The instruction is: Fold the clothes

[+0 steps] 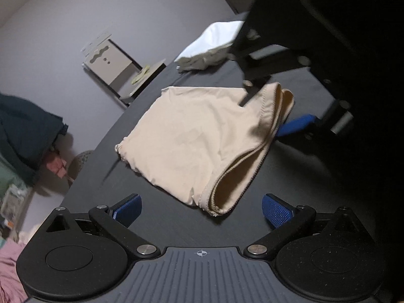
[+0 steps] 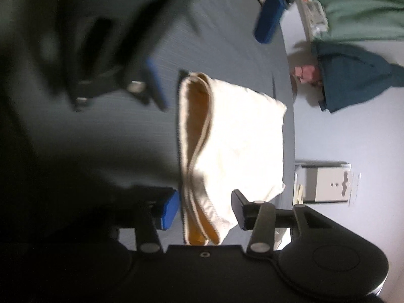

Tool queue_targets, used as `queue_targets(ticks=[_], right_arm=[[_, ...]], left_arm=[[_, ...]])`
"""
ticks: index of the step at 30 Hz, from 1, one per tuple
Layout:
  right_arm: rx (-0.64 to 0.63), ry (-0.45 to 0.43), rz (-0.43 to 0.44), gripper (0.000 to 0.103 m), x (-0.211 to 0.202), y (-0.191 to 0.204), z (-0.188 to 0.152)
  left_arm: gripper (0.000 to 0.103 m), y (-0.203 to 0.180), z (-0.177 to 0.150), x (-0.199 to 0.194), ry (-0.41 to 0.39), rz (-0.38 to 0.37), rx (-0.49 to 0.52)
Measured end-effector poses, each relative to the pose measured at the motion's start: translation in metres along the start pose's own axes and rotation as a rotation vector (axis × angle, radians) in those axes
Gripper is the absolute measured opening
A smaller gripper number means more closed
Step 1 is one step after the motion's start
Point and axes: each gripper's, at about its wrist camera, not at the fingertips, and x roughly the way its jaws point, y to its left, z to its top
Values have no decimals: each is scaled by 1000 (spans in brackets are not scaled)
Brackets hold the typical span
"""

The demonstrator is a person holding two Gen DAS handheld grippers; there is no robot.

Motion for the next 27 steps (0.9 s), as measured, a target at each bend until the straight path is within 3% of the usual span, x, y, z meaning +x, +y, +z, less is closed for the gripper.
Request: queue_targets(ticks=[3, 6, 10, 14, 19, 22, 25, 27], right_arm=[[-1, -20, -33, 43, 0, 1, 1], [41, -41, -39, 33, -4, -7, 1], [110, -82, -53, 32, -14, -21, -2], [122, -88, 0, 32, -12, -29, -6], [107, -99, 126, 44, -9, -32, -6], [91, -112, 125, 47, -16, -28, -4], [94, -135, 117, 48, -20, -27, -2], [93, -146, 112, 49, -22, -26, -1]], left_arm=[[102, -6, 2, 2, -10, 9, 45], [102, -11, 4, 3, -35, 23, 84], [102, -15, 7, 7, -55, 33, 112], [102, -24, 9, 9, -91, 52, 213], [102, -22, 8, 6, -103, 59, 226], [101, -17, 4, 9, -84, 77, 229], [91, -10, 0, 8, -58, 63, 213], [90, -10, -4, 7, -58, 72, 253]])
